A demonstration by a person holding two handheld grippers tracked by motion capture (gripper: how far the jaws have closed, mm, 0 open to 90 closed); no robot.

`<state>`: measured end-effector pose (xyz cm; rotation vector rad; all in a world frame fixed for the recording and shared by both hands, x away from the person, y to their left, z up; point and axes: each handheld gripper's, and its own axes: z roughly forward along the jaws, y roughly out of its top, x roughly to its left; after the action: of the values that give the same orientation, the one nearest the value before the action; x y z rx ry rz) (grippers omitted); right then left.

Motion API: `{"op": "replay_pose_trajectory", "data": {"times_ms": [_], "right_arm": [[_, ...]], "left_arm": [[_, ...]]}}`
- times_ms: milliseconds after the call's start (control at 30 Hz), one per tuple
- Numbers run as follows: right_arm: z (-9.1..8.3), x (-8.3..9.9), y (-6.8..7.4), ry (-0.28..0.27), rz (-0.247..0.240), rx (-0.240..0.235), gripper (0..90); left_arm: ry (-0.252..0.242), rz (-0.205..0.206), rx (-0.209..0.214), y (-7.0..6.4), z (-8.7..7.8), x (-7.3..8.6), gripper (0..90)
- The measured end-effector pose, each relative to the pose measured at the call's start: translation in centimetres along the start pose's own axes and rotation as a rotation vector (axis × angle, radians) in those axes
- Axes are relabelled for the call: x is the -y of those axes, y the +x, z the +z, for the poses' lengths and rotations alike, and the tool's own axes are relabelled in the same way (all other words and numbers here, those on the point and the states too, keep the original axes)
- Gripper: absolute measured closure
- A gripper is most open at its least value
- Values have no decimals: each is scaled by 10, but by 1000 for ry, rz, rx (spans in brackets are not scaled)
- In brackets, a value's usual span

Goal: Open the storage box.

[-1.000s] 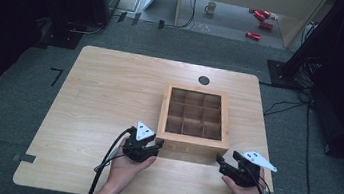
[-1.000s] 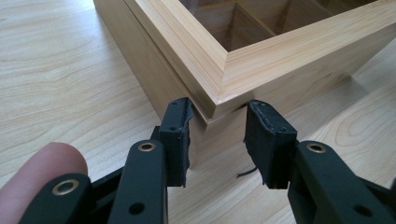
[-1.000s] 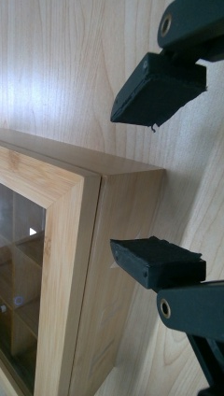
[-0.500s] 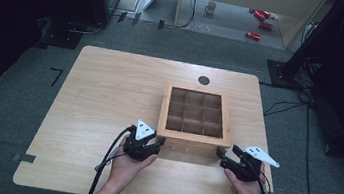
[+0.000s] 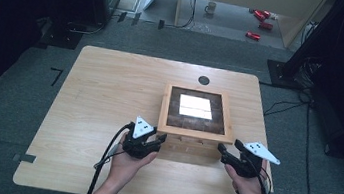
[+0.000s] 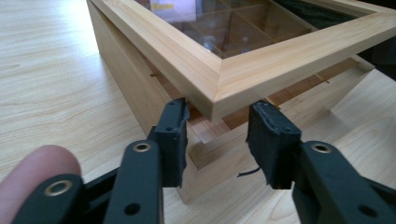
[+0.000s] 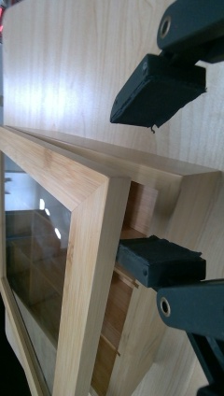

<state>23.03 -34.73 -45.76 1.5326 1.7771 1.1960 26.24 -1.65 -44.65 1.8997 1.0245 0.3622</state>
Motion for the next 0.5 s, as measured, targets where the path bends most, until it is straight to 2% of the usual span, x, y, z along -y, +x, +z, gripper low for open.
{"op": "replay_pose_trajectory", "data": {"times_ms": [167, 367, 400, 433, 500], "right_arm": [[-3, -9, 1, -23, -18, 0, 333], [-8, -26, 2, -65, -33, -4, 332], [-9, -29, 2, -73, -40, -3, 332], [-9, -29, 2, -73, -40, -3, 332], [-9, -37, 2, -84, -55, -5, 332]], "left_arm": [[10, 21, 3, 7, -7, 9, 505], [33, -3, -33, 29, -16, 33, 495], [44, -10, -44, 37, -19, 40, 490], [44, -10, -44, 37, -19, 40, 482], [56, -18, -60, 46, -23, 47, 480]]}}
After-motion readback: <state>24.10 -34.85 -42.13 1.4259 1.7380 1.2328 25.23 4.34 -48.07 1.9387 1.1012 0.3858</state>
